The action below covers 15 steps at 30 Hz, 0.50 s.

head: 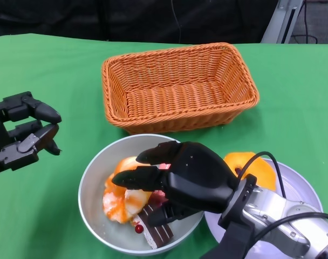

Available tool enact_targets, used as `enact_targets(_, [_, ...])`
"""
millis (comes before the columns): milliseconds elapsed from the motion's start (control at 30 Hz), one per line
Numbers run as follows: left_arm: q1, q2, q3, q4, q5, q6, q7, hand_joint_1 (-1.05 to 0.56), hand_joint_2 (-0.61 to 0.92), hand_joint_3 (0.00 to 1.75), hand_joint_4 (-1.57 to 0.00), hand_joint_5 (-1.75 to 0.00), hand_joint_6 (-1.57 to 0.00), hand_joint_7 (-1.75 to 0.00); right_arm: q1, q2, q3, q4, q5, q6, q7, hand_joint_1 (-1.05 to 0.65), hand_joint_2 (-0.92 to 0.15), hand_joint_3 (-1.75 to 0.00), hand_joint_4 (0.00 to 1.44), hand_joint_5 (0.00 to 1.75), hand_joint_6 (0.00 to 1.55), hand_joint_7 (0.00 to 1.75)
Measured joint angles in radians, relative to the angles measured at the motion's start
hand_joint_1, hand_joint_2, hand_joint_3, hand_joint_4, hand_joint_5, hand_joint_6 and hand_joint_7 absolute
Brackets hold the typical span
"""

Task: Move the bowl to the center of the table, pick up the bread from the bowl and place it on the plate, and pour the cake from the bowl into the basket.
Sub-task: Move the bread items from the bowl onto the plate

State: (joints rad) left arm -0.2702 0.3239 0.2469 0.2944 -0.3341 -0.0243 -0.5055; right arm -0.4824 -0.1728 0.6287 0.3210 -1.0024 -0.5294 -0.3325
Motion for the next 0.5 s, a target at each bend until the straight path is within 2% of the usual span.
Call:
enact_targets(400, [0.0, 0.001, 0.004, 0.01, 0.0, 0.0, -0.001, -0.17, 0.74, 0.69, -0.72, -1.53, -0.77, -1.18, -0.016, 0.004, 0.02, 0.02, -0.017, 0.002, -0.032, -0.75, -0.84, 0.0, 0.74, 0.01, 0.67, 0.0])
enact_targets(467, [-0.001, 0.001, 0.005, 0.012, 0.001, 0.0, -0.001, -0.17, 0.74, 0.69, -0.72, -1.52, -0.78, -1.19, -0.024, 0.008, 0.029, 0.037, -0.038, 0.011, -0.06, -0.75, -0.84, 0.0, 0.73, 0.0, 0.67, 0.0])
enact_targets(500, [-0.001, 0.002, 0.005, 0.015, -0.001, 0.002, -0.002, -0.16, 0.74, 0.7, -0.72, -1.55, -0.77, -1.2, -0.036, 0.014, 0.047, 0.059, -0.064, 0.025, -0.091, -0.77, -0.83, 0.0, 0.76, 0.02, 0.72, 0.02])
